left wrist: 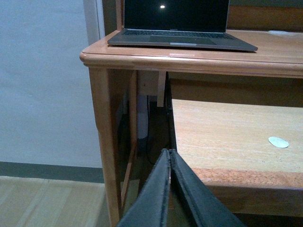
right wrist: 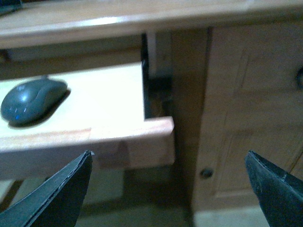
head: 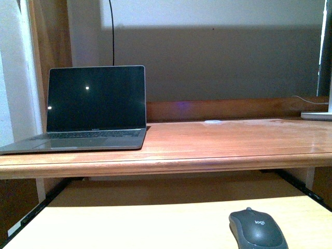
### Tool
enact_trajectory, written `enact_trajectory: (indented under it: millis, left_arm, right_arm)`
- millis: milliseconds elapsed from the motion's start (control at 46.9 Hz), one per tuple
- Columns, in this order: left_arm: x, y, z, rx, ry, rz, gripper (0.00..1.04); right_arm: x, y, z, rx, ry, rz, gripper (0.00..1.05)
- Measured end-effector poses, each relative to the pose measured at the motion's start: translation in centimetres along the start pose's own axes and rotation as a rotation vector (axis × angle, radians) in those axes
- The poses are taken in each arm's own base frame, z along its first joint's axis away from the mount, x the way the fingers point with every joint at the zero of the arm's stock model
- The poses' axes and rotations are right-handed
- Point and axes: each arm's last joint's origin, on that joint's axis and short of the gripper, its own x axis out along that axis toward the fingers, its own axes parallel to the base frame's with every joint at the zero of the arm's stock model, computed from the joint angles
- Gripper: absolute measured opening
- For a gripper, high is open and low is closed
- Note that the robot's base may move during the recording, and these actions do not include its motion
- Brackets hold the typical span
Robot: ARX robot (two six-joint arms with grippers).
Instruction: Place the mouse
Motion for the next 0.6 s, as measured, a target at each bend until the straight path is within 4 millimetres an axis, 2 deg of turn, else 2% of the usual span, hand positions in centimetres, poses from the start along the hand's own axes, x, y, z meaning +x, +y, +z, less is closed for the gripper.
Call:
enact_trajectory:
  millis: [170,277,447,597]
  left_arm:
    - [0.0,1.0,-0.5,0.006,0.0,-0.025,0.03]
    - [0.0,1.5,-0.6,0.007,-0.003,0.017,0.03]
    - [0.0,1.5,-1.9,0.007,0.005,0.01,0.03]
    - [0.0,1.5,-1.9,0.007,0.003,0.009,0.03]
  right_arm:
    - [0.5,2.6,4.2,0.03,-0.112,0.023,0.97]
    - [1.3,4.2,5.7,0.033,-0.14,0.033,0.97]
    - [2.8,7.6,6.3,0.001,-0.076,0.101,0.97]
    - [3.8,10.8,5.7,-0.065,-0.007,0.173,0.97]
